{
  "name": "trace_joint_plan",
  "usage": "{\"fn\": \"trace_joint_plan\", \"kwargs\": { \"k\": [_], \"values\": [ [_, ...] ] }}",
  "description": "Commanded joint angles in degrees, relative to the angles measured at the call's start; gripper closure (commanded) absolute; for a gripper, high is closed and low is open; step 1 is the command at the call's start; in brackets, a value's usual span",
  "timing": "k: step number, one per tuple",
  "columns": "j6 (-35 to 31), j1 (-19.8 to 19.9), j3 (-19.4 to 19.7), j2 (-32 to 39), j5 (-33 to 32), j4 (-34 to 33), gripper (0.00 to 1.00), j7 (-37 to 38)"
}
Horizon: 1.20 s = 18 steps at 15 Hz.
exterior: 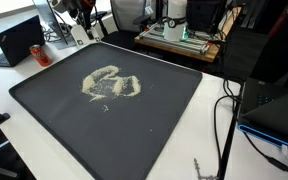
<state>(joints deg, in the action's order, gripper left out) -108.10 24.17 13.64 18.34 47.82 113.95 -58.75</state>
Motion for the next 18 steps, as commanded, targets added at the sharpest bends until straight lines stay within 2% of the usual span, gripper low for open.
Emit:
{"fn": "trace_joint_plan", "kwargs": {
  "k": [1,6,12,18],
  "values": [
    [-8.04,-0.67,0.98,-2.46,3.59,5.97,0.99,0.48],
    [-6.1,-0.01,0.34,-2.42,6.92,7.73,0.99,-0.85],
    [1.43,0.44,0.65,-2.6,10.86,8.01,0.99,-3.75],
    [9.72,0.34,1.48,-2.2,11.34,7.46,0.99,-5.46]
  ]
}}
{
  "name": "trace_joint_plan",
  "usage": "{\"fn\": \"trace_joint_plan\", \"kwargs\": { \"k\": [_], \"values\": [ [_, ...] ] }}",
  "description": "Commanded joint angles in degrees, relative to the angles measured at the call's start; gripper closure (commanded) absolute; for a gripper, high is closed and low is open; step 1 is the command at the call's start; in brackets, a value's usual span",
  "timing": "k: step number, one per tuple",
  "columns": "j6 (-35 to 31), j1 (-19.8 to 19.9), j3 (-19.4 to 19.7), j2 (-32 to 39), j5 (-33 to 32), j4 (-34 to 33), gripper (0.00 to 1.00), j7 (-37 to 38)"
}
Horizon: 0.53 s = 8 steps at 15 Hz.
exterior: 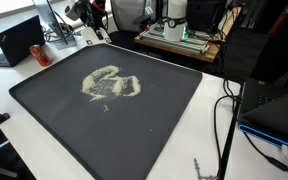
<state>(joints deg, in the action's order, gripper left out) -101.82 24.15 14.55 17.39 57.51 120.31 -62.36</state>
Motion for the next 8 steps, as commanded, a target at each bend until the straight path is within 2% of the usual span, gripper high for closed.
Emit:
{"fn": "trace_joint_plan", "kwargs": {
  "k": [1,4,8],
  "values": [
    [4.46,0.3,0.67,-1.24,1.68,1.09,0.99,-2.05],
    [6.15,-0.11,0.98,-1.31,1.24,1.07,0.99,-2.26],
    [2.33,-1.47,2.29,-4.76,-3.57,2.22,0.99,-0.62]
  ]
}}
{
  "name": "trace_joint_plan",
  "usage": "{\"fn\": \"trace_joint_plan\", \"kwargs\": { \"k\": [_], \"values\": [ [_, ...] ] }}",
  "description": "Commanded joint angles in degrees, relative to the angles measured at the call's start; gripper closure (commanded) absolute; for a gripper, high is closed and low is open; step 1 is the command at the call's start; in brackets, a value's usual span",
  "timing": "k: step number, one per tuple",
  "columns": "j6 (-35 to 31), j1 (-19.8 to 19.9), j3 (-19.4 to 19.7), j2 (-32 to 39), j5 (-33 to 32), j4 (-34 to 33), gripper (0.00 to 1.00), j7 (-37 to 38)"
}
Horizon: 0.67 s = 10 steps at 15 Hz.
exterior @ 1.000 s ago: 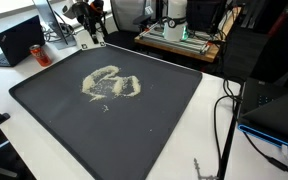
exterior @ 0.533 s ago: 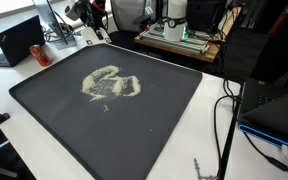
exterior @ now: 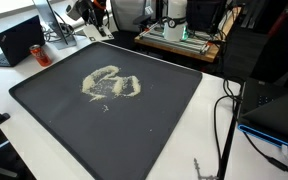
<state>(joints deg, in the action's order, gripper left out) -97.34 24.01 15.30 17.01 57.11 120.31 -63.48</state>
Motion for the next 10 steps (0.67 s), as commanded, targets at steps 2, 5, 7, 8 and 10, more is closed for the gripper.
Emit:
{"fn": "trace_joint_plan", "kwargs": {
  "k": [2,5,7,8,10],
  "values": [
    [-4.22,-2.41,2.05,-7.81,-7.92,2.98,0.99,1.71],
    [-8.18,-4.37,1.62,-13.33,-17.62,3.76,0.99,5.51],
    [-10.48,-5.61,0.73,-16.51,-23.13,4.35,0.99,7.91],
    [-11.29,-6.4,0.23,-18.01,-25.67,4.65,0.99,9.06],
    [-13.01,-8.16,-0.92,-20.71,-30.04,5.59,0.99,10.99]
  ]
}}
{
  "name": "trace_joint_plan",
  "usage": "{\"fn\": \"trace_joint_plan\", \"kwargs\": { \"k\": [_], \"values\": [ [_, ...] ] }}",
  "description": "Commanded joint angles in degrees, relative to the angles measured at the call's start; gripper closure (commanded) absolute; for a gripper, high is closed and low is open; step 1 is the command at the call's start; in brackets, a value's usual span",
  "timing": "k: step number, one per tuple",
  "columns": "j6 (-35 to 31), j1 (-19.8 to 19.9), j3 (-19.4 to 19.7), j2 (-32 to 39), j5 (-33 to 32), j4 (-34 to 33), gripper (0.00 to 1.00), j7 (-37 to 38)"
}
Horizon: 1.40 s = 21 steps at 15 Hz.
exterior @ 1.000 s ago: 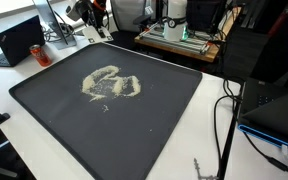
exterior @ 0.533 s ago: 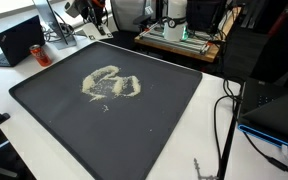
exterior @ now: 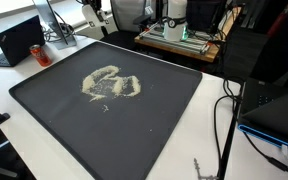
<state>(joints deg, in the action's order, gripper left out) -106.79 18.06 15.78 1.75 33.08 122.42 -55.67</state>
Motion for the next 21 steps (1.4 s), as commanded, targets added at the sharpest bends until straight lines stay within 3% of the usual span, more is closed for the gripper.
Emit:
{"fn": "trace_joint_plan", "kwargs": {
  "k": [1,7,12,14,15,19,20,21],
  "values": [
    [-5.3,-3.28,-2.18,-6.75,-8.32,4.3,0.99,4.42],
    [-11.43,-9.51,-7.39,-11.26,-21.02,8.18,0.99,10.26],
    [-16.27,-14.32,-11.27,-13.55,-27.91,11.32,0.99,11.39],
    [-13.35,-16.42,-11.77,-13.8,-27.69,11.23,0.99,6.17],
    [-14.23,-15.89,-10.96,-11.41,-26.13,9.44,0.96,8.92],
    [-13.98,-17.09,-11.55,-11.74,-26.47,9.78,0.99,7.29],
    [-11.67,-18.78,-10.91,-10.71,-21.46,9.03,0.99,-1.02],
    [-12.03,-19.18,-11.42,-10.36,-21.31,9.15,0.99,-2.78]
  ]
}}
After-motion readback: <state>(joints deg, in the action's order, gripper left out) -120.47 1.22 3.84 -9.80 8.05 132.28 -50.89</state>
